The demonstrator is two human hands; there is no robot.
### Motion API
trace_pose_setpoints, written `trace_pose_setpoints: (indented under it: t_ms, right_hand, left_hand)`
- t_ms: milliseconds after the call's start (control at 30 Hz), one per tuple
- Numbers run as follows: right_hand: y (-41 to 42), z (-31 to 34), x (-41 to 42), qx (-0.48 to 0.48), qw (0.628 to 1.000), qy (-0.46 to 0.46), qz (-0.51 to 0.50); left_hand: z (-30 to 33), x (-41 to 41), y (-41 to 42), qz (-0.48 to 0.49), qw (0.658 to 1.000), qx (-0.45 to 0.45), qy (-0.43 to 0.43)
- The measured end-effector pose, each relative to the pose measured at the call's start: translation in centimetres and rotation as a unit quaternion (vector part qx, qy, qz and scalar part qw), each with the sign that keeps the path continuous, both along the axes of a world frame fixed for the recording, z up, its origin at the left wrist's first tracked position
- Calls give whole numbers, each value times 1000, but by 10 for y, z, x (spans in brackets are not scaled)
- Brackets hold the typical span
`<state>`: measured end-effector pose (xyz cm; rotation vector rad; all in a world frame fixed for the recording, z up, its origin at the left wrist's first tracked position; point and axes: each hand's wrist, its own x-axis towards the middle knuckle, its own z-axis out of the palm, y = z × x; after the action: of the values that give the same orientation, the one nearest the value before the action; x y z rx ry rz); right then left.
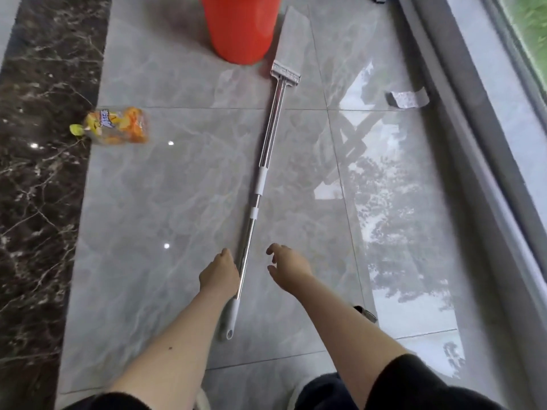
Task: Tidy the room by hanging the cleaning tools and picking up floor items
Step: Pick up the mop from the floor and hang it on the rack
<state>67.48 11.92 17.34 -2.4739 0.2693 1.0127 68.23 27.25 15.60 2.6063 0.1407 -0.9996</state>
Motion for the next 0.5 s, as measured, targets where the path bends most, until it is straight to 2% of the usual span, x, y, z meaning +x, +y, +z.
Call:
trace_pose_setpoints:
  t_ms: [100,200,333,500]
  right_hand:
    - [0,-61,10,-8,1000,-12,7]
    - [6,-112,17,-2,1000,-31,6]
    - [10,-146,22,-4,999,-48,18]
    - [13,-151,11,-4,999,-27,20]
  left_hand:
    - [-63,4,1,-12,1000,-6,1]
    - [-116,2,-2,-66,997,27,-36]
    - [-152,-9,-7,-123,989,53,-62]
    - [-162,-20,-6,-125,991,47,-14]
